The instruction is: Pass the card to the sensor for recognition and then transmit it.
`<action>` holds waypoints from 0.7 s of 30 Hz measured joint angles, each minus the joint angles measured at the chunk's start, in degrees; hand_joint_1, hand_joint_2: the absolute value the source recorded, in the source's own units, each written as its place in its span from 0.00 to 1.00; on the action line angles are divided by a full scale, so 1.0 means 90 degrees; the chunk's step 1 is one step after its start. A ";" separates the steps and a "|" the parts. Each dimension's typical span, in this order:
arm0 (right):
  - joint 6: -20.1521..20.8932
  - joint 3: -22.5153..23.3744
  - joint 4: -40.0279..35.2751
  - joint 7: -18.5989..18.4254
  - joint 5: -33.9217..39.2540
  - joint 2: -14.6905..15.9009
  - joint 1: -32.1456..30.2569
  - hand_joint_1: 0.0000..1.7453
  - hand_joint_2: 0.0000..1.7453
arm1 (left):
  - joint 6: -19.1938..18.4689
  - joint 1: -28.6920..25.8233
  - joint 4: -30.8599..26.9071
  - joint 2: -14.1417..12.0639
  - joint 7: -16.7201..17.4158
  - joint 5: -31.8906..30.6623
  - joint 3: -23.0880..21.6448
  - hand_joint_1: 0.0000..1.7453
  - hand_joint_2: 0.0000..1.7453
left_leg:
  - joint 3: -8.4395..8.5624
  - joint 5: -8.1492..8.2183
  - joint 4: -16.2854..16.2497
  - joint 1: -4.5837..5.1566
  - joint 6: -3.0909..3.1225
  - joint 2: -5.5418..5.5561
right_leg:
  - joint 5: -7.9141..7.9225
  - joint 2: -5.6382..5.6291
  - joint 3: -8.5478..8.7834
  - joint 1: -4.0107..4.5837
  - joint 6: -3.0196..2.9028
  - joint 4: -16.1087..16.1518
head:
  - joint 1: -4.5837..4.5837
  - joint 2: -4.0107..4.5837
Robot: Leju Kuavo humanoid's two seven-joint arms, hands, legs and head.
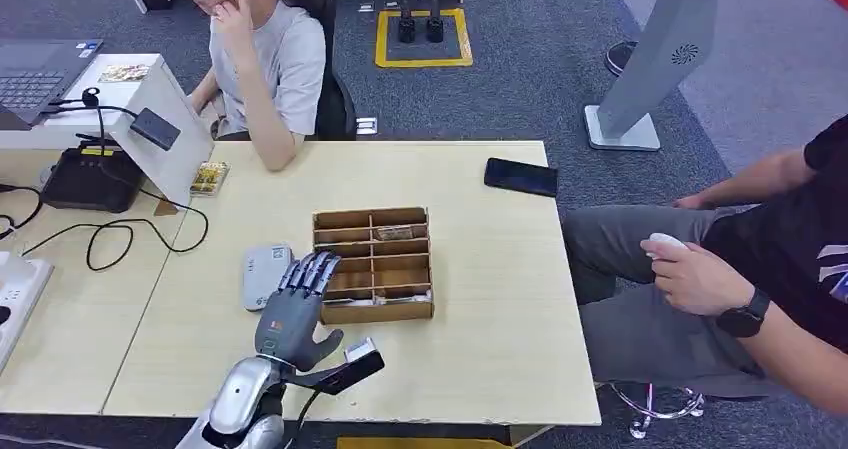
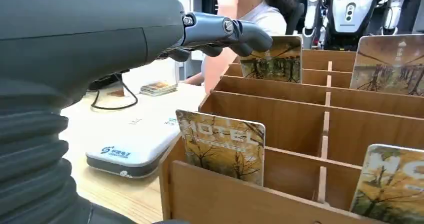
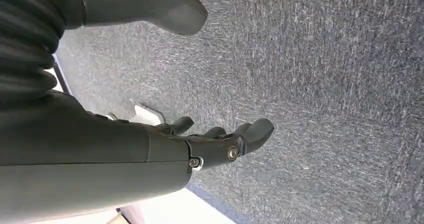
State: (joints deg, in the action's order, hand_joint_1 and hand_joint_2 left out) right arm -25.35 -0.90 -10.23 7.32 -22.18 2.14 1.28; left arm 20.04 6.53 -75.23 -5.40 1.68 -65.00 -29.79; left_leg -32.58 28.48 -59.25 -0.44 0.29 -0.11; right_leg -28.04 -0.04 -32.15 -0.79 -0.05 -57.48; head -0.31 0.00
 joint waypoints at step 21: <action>0.0002 0.0000 0.0000 -0.0010 -0.0100 -0.0017 0.0001 0.00 1.00 | -0.0095 -0.0026 0.0000 0.0151 -0.0311 0.0379 0.0002 0.00 1.00 | 0.0000 0.0000 0.0000 0.0000 0.0000 0.0000 | 0.0000 0.0000 0.0000 0.0000 0.0000 0.0000 | 0.0000 0.0000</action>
State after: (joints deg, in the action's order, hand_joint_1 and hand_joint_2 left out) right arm -25.33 -0.90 -10.23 7.23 -23.08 1.99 1.29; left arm 19.19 6.29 -75.23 -4.04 -1.11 -61.59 -29.77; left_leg -32.57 28.48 -59.25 -0.44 0.29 -0.11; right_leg -28.04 -0.04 -32.15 -0.79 -0.06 -57.48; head -0.31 0.00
